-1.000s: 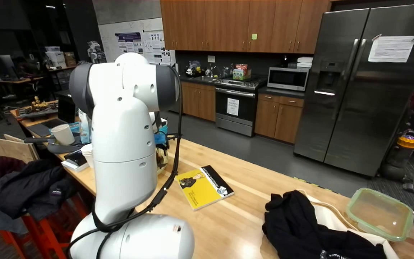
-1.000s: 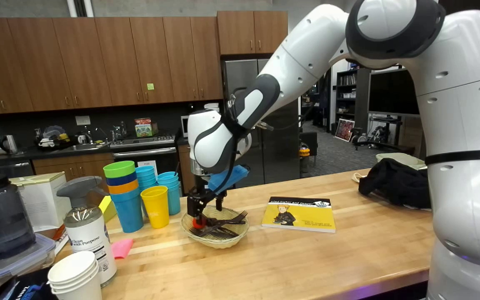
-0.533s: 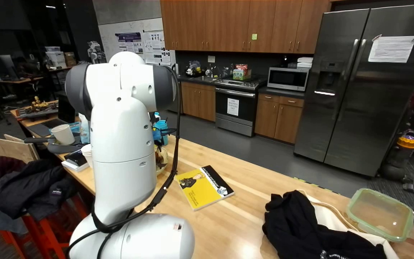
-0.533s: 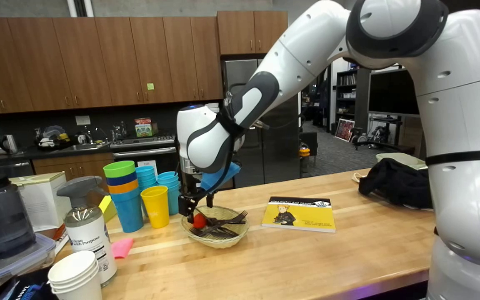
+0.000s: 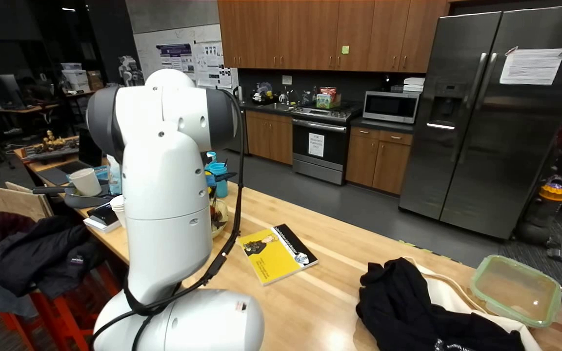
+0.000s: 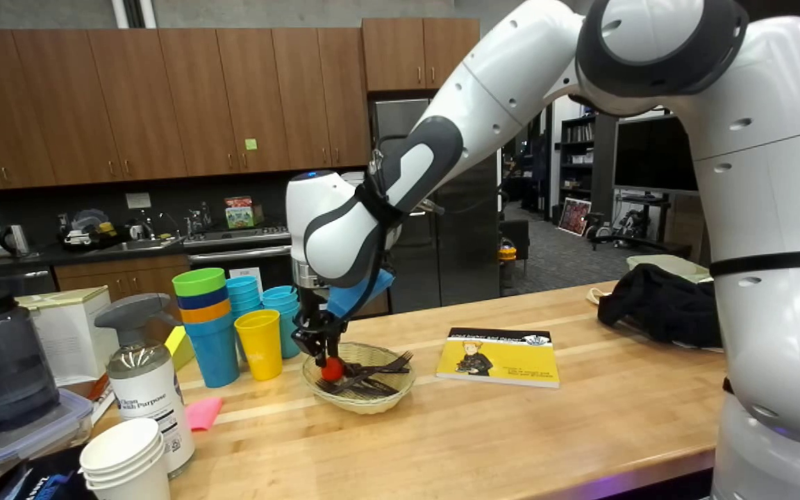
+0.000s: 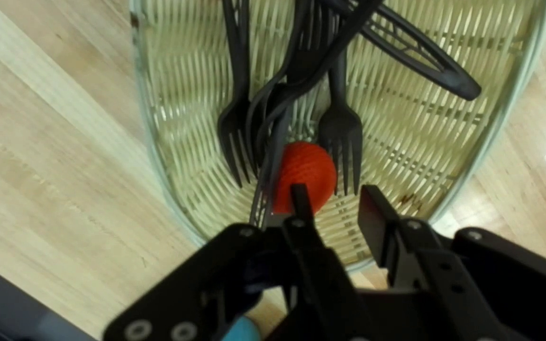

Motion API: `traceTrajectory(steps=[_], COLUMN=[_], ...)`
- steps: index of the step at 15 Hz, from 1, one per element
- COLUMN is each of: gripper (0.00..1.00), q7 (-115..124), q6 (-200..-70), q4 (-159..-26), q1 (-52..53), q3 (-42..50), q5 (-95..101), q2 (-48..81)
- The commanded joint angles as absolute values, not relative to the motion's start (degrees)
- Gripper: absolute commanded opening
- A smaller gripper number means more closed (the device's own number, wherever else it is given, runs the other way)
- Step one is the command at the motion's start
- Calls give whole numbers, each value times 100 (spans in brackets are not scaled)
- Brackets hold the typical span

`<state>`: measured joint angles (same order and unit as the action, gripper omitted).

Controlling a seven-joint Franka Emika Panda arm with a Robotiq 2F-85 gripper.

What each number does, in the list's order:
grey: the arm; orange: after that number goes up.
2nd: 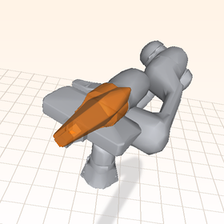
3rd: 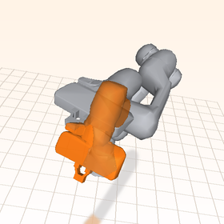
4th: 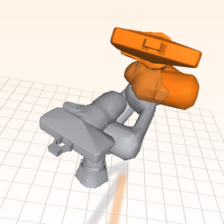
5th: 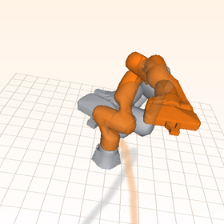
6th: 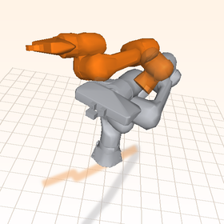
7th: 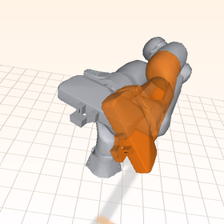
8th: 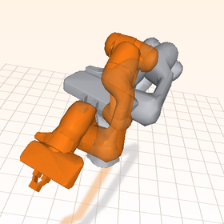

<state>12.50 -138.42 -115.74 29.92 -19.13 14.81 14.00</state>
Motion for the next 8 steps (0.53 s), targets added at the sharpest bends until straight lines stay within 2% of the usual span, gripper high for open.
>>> traceTrajectory(steps=[1,2,3,5,8], gripper=[2,23,41,46,63], q7=[1247,1249,1256,1214,1176], q6=[-13774,-13791,-13800,-13839,-13873], q4=[-11537,-11562,-11579,-11616,-11663], q1=[2939,2922,2900,2821,2706], q3=[-1920,-1915,-1904,-1892,-1876], q5=[1515,1489,1467,1375,1270], q2=[1398,1385,1379,1380,1403])
